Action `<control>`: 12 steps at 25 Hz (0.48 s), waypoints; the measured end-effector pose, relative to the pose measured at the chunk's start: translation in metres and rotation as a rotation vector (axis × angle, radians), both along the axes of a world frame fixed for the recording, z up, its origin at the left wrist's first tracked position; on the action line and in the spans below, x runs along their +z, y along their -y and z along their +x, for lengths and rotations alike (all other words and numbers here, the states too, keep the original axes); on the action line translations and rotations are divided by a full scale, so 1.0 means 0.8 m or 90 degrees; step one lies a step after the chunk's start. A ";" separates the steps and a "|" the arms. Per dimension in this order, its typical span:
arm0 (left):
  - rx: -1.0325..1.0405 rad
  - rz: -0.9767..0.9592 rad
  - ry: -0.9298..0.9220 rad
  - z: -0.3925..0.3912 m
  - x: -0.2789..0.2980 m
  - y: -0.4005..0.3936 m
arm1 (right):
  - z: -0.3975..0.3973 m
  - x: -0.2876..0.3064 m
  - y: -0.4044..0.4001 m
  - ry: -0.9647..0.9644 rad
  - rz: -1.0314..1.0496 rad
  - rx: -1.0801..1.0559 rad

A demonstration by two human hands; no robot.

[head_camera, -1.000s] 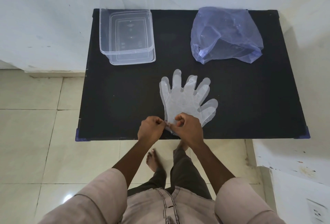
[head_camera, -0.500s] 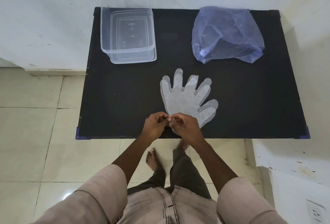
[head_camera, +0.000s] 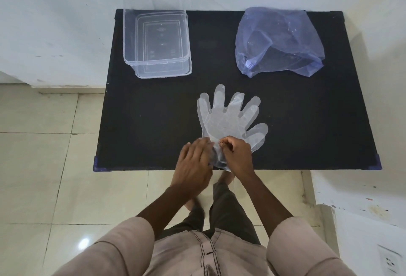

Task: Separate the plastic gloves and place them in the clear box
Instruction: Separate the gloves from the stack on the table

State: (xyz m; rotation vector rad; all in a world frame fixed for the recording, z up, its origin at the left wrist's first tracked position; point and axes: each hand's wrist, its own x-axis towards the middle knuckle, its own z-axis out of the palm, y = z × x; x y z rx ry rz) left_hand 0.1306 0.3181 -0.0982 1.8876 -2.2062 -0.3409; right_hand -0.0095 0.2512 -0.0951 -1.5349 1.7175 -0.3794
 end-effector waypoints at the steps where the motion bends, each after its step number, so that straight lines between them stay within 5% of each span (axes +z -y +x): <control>1: -0.041 0.022 0.026 -0.002 -0.008 -0.006 | 0.000 0.000 -0.001 0.000 0.003 -0.002; 7: -0.039 0.225 0.080 0.001 -0.042 -0.027 | -0.004 0.000 -0.003 -0.015 -0.002 0.035; 12: -0.049 0.272 0.122 -0.002 -0.033 -0.024 | -0.011 0.020 0.007 -0.023 -0.055 0.025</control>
